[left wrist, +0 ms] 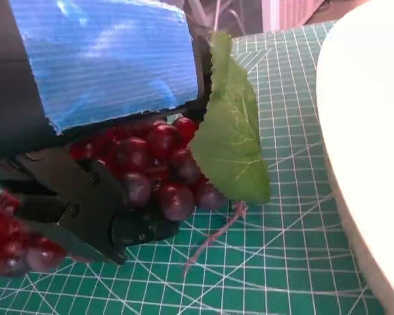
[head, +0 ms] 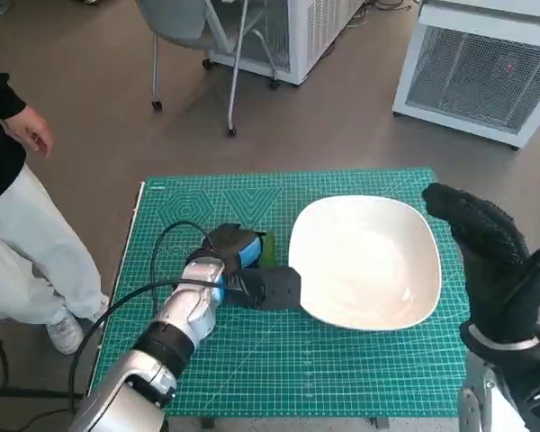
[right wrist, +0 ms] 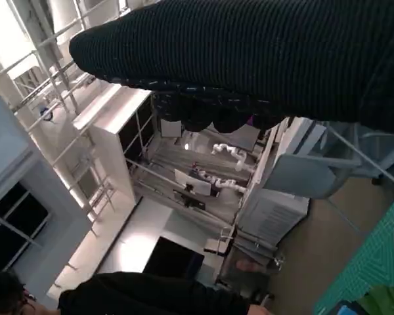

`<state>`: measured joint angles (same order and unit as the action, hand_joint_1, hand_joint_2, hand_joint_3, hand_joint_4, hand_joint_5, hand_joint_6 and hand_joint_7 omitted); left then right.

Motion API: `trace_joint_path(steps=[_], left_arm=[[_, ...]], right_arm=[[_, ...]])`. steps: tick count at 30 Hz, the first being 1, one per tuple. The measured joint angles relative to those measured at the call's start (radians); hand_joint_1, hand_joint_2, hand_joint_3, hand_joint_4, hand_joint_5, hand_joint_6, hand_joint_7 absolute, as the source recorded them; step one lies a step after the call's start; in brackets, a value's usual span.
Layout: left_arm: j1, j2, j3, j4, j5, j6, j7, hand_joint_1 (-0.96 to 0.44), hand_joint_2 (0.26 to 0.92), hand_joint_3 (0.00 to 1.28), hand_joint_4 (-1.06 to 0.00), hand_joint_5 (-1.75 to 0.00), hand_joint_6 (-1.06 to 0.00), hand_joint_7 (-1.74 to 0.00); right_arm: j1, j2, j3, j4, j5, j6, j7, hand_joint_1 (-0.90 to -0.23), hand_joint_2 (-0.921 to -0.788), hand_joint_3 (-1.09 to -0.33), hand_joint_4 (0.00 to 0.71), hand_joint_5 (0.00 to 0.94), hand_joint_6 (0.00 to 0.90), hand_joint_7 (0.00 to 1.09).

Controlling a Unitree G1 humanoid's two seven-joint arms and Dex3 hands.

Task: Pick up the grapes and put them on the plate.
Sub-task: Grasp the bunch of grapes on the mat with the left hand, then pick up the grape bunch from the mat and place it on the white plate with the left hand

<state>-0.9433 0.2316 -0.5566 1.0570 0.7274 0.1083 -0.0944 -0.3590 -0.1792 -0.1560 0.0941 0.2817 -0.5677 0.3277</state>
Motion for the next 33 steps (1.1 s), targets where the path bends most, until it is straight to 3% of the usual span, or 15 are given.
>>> trace_joint_path(steps=[10,33], left_arm=[[0.0,0.001,-0.002,0.008,0.0,-0.009,0.004,0.35,0.823,0.63,-0.27,-1.73,-0.64,-0.05],[0.0,0.005,0.001,0.011,-0.005,-0.022,0.011,0.35,0.827,0.61,-0.28,-1.72,-0.75,-0.09]], right_arm=[[-0.007,0.0,0.001,0.003,0.003,0.0,0.01,-0.541,-0.921,-0.67,0.367,0.0,-0.001,0.68],[-0.016,0.0,-0.001,0.018,0.022,-0.004,0.027,-0.543,-0.921,-0.669,0.36,0.0,-0.001,0.68]])
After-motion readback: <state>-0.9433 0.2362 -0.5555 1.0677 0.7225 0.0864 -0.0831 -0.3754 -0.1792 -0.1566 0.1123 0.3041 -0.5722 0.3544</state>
